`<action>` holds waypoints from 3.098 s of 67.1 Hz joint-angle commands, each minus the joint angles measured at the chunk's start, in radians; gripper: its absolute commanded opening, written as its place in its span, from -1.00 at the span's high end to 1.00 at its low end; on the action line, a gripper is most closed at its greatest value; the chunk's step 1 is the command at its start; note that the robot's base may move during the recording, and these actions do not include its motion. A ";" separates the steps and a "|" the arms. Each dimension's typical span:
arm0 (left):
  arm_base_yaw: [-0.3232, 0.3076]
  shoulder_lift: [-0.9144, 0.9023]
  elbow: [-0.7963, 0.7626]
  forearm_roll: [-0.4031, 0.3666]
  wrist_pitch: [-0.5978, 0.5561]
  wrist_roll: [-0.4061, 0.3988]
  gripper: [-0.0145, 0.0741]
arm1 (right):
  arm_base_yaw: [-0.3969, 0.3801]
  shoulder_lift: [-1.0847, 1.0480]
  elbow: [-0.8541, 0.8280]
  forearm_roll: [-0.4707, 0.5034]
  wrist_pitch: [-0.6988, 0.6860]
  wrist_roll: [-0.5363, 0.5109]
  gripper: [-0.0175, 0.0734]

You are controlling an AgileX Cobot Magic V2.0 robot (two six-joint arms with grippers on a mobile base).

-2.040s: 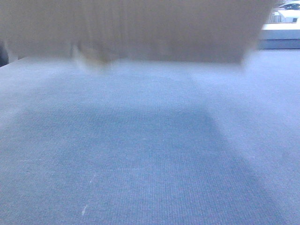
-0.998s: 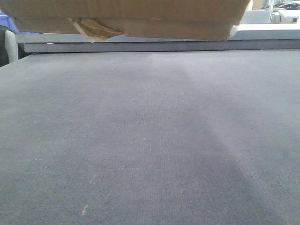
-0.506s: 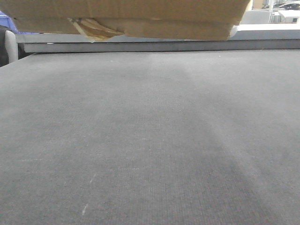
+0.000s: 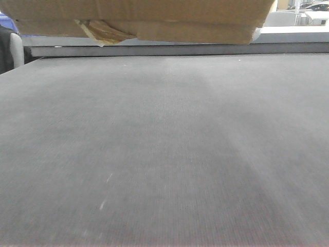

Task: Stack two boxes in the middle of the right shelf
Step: 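Carry the boxes with both grippers while backing away from the table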

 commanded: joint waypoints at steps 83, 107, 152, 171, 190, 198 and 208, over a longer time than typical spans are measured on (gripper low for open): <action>0.001 -0.016 -0.013 0.039 -0.024 -0.001 0.92 | -0.004 -0.018 -0.014 -0.049 -0.046 0.002 0.99; 0.001 -0.016 -0.013 0.043 -0.024 -0.001 0.92 | -0.004 -0.018 -0.014 -0.049 -0.046 0.002 0.99; 0.001 -0.016 -0.013 0.083 -0.024 -0.001 0.92 | -0.004 -0.018 -0.014 -0.045 -0.045 0.002 0.99; 0.001 -0.016 -0.013 0.083 -0.024 -0.001 0.92 | -0.004 -0.018 -0.014 -0.045 -0.045 0.002 0.99; 0.001 -0.016 -0.013 0.083 -0.024 -0.001 0.92 | -0.004 -0.018 -0.014 -0.045 -0.045 0.002 0.99; 0.001 -0.016 -0.013 0.083 -0.024 -0.001 0.92 | -0.004 -0.018 -0.014 -0.045 -0.045 0.002 0.99; 0.001 -0.016 -0.013 0.083 -0.024 -0.001 0.92 | -0.004 -0.018 -0.014 -0.045 -0.045 0.002 0.99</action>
